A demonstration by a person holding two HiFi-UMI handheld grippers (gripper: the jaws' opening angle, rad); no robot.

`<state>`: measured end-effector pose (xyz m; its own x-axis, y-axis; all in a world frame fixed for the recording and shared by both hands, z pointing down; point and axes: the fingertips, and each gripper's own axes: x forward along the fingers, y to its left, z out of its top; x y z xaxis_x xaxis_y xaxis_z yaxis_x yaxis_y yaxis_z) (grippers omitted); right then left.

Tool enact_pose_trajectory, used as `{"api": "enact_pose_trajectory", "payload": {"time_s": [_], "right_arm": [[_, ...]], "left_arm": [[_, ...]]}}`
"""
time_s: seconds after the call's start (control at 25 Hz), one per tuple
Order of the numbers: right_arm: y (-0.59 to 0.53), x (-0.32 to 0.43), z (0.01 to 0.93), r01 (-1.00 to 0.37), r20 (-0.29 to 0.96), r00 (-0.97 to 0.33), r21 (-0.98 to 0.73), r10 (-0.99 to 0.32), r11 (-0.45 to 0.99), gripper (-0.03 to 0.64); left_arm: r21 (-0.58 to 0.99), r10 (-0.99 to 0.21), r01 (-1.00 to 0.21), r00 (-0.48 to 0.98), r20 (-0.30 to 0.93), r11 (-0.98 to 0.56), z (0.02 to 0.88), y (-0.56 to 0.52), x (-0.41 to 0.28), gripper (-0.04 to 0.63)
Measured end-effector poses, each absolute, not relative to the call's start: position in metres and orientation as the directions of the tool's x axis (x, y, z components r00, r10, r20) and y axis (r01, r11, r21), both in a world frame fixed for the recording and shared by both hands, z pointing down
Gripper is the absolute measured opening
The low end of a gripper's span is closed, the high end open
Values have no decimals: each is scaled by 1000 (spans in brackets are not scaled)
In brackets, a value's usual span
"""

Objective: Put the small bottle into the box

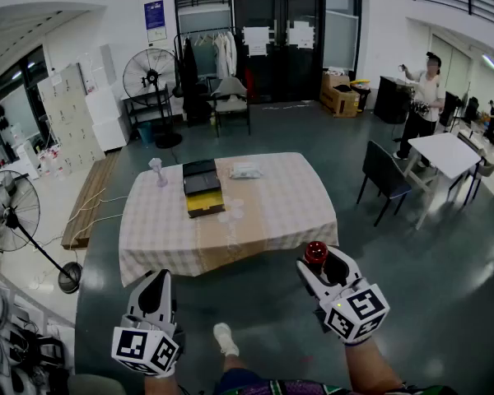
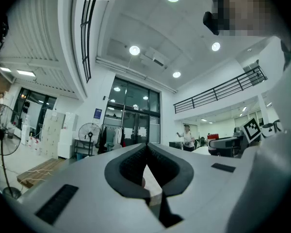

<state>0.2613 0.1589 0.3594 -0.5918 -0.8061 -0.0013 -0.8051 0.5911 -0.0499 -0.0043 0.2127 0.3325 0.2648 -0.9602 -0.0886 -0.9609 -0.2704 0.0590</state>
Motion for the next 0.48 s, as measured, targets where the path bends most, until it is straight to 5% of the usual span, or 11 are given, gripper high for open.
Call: {"api": "enact_pose_trajectory", "payload": {"time_s": [0.48], "right_arm": [[210, 287, 356, -812, -23, -578, -76, -816, 578, 222]], "left_arm": [[24, -956, -957, 287, -60, -289, 339, 255, 13, 23]]}}
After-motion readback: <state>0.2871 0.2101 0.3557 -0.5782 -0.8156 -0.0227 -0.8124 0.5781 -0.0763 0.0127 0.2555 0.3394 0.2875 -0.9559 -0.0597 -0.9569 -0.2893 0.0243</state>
